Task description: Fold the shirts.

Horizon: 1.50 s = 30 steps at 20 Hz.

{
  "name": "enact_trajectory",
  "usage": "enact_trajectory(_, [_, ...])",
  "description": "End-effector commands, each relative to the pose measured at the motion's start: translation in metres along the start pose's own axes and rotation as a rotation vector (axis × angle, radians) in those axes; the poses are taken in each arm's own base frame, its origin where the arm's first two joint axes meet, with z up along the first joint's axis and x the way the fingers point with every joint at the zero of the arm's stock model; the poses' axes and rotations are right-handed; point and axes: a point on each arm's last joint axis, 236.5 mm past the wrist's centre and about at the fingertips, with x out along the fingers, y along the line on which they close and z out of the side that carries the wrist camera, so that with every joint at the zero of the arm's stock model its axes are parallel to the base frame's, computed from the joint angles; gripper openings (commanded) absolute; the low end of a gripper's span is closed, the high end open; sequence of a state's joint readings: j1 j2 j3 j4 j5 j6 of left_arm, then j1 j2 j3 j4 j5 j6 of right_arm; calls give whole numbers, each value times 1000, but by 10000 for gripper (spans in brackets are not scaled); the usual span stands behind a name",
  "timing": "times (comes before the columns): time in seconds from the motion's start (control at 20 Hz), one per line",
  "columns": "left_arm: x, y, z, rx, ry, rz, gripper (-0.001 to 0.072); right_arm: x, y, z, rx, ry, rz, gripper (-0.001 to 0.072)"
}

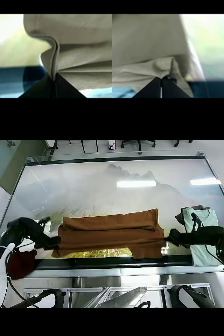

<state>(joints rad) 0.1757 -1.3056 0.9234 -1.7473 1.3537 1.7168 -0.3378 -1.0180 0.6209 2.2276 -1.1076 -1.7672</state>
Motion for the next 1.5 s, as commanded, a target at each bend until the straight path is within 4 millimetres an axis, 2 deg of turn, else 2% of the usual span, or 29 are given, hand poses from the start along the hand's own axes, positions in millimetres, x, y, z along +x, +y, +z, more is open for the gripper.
enact_trajectory(0.0, [-44, -20, 49, 13, -161, -59, 15, 7, 42, 45, -40, -118, 95, 22])
enact_trajectory(0.1, [-59, -23, 72, 23, -199, -65, 15, 17, 57, 71, -77, -155, 90, 22])
enact_trajectory(0.2, [-61, -22, 90, 26, -196, -67, 15, 29, 72, 94, -106, -156, 93, 22])
enact_trajectory(0.3, [-52, -21, 103, 25, -157, -78, 15, 44, 80, 112, -120, -137, 95, 22])
enact_trajectory(0.45, [-32, -25, 125, 28, -119, -99, 15, 64, 79, 135, -115, -127, 89, 22])
enact_trajectory(0.65, [-7, -30, 144, 44, -69, -101, 15, 79, 69, 141, -97, -112, 75, 23])
enact_trajectory(0.7, [-1, -33, 147, 52, -59, -100, 52, 83, 66, 140, -93, -103, 69, 23])
enact_trajectory(0.8, [6, -39, 153, 65, -45, -98, 520, 88, 63, 138, -94, -93, 65, 42])
enact_trajectory(0.85, [6, -40, 154, 55, -33, -100, 562, 87, 62, 139, -95, -96, 62, 196])
enact_trajectory(0.9, [3, -41, 153, 56, -22, -102, 562, 83, 60, 142, -107, -97, 55, 453])
enact_trajectory(0.95, [-4, -42, 153, 63, -19, -102, 561, 77, 57, 142, -127, -85, 41, 554])
enact_trajectory(1.0, [-14, -42, 153, 67, -17, -103, 562, 68, 51, 142, -159, -64, 25, 614])
enact_trajectory(1.05, [-27, -39, 152, 60, -14, -106, 562, 61, 46, 140, -176, -37, 15, 655])
enact_trajectory(1.1, [-40, -35, 151, 42, -11, -108, 562, 53, 37, 139, -177, -12, 1, 656])
enact_trajectory(1.2, [-67, -25, 148, -3, -5, -99, 562, 45, 15, 133, -163, 36, -22, 704])
enact_trajectory(1.3, [-91, -11, 142, -49, 1, -77, 562, 45, 0, 123, -156, 100, -9, 704])
enact_trajectory(1.45, [-126, -9, 144, -73, -64, -82, 562, 59, -9, 110, -157, 174, 34, 704])
